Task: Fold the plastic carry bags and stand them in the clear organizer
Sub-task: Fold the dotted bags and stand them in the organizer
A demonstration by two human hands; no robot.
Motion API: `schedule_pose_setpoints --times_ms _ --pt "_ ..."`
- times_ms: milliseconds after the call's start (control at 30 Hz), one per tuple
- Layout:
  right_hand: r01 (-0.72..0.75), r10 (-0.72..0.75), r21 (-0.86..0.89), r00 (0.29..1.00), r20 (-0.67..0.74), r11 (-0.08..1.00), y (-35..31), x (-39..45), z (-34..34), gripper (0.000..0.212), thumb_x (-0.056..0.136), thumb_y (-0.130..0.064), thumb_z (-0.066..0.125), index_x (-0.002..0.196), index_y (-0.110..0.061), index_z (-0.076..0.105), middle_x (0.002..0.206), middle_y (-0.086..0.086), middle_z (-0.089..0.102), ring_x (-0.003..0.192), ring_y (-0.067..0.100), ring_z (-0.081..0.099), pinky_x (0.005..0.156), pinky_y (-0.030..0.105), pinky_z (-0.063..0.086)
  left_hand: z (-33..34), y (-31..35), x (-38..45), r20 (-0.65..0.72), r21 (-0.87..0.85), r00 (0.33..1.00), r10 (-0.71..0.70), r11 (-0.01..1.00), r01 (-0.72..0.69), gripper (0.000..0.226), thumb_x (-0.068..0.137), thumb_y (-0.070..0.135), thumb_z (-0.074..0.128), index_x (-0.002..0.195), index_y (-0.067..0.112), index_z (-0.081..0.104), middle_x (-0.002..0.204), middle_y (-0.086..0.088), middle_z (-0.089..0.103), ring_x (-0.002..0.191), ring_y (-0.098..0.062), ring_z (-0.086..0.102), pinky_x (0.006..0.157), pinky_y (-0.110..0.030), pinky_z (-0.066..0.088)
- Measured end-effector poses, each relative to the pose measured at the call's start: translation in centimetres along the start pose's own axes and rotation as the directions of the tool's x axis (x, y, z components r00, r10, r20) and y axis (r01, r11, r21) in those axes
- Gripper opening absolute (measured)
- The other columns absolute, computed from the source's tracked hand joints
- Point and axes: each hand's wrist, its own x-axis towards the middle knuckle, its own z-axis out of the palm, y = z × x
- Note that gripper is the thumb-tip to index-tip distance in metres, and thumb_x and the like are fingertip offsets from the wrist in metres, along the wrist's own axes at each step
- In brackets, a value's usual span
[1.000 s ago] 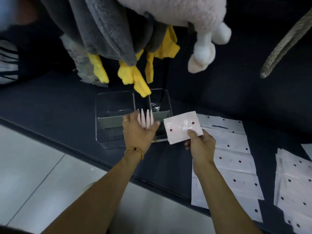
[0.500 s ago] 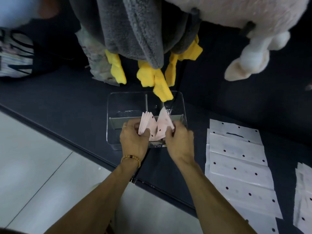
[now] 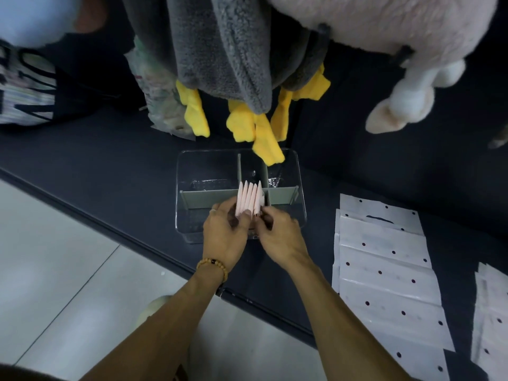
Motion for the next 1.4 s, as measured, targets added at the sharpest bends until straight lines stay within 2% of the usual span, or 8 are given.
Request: schedule_pose_setpoints --times_ms 67,200,400,500,667,867,1133,1400 --pt "-0.027 0.033 0.086 0.997 -0.067 0.996 0.4 -0.9 -0.9 0.021 0.095 -0.032 0.054 0.114 -0.029 0.063 0.103 -0.015 0.068 0.089 0.002 0.062 0.079 0.025 0.053 -0.1 0.2 -0.6 -0.029 -0.106 0.995 -0.094 0.99 0.091 0.03 0.091 0.021 0.059 0.12 0.017 0.06 0.113 0.0 0.062 0.088 0.003 0.06 0.075 -0.005 0.046" --pt "-0.127 0.182 0.217 0.95 -0.254 0.968 2.7 -4.1 -3.7 0.028 0.094 -0.033 0.055 0.121 -0.027 0.06 0.107 -0.012 0.067 0.088 0.001 0.065 0.084 0.024 0.054 0.4 0.8 -3.8 -0.002 -0.371 0.95 -0.314 0.882 0.291 0.022 0.094 0.022 0.056 0.115 0.017 0.061 0.109 0.0 0.066 0.1 -0.013 0.063 0.092 -0.034 0.052" --pt "-0.329 0.381 0.194 0.82 -0.427 0.924 9.8 -11.1 -10.0 0.024 0.097 -0.026 0.052 0.116 -0.016 0.064 0.103 -0.003 0.066 0.081 0.001 0.057 0.072 0.003 0.041 4.3 2.2 -9.7 0.167 -0.423 0.948 -0.27 0.849 0.317 0.012 0.095 0.022 0.055 0.102 0.027 0.063 0.1 0.005 0.067 0.099 -0.014 0.063 0.091 -0.034 0.051" --pt "-0.459 0.479 0.172 0.725 -0.496 0.872 13.9 -14.8 -13.1 0.03 0.097 -0.028 0.051 0.122 -0.013 0.062 0.12 0.006 0.064 0.105 0.018 0.06 0.092 0.023 0.044 7.3 2.4 -11.5 0.293 -0.327 0.931 -0.216 0.893 0.31 0.016 0.095 0.022 0.054 0.109 0.023 0.063 0.113 0.0 0.065 0.109 -0.015 0.06 0.097 -0.03 0.047" --pt "-0.552 0.472 -0.052 0.754 -0.457 0.832 19.2 -17.5 -15.4 0.05 0.094 -0.036 0.054 0.139 -0.017 0.046 0.147 0.005 0.044 0.135 0.026 0.038 0.113 0.041 0.032 12.2 2.8 -12.1 0.517 0.065 0.855 0.05 0.993 -0.098 0.029 0.092 0.026 0.058 0.121 0.022 0.058 0.128 0.001 0.054 0.121 -0.017 0.049 0.104 -0.03 0.041" --pt "-0.431 0.341 -0.302 0.889 -0.306 0.85 21.1 -17.5 -14.6 0.049 0.09 -0.042 0.061 0.135 -0.024 0.054 0.154 -0.006 0.031 0.143 0.021 0.021 0.115 0.04 0.022 15.3 1.5 -10.7 0.84 0.258 0.509 0.188 0.687 -0.679 0.058 0.088 0.046 0.059 0.141 0.029 0.042 0.153 0.01 0.027 0.145 -0.008 0.007 0.118 -0.028 0.004" --pt "-0.389 0.206 -0.387 0.876 -0.436 0.836 20.6 -17.1 -14.7 0.015 0.09 -0.01 0.058 0.083 -0.007 0.07 0.11 0.005 0.062 0.095 0.026 0.05 0.079 0.035 0.045 16.6 2.8 -11.4 0.766 0.289 0.552 0.328 0.592 -0.753 0.022 0.095 0.021 0.05 0.102 0.02 0.071 0.117 0.003 0.06 0.113 -0.016 0.048 0.102 -0.026 0.033" --pt "-0.263 0.164 -0.258 0.923 -0.349 0.93 16.7 -17.2 -15.2 0.037 0.089 -0.047 0.055 0.113 -0.021 0.064 0.127 -0.005 0.058 0.114 0.02 0.051 0.094 0.035 0.04 12.6 3.9 -10.5 0.694 0.248 0.673 0.257 0.791 -0.559 0.009 0.093 0.023 0.05 0.095 0.02 0.058 0.097 0.0 0.064 0.088 -0.019 0.059 0.077 -0.036 0.05"
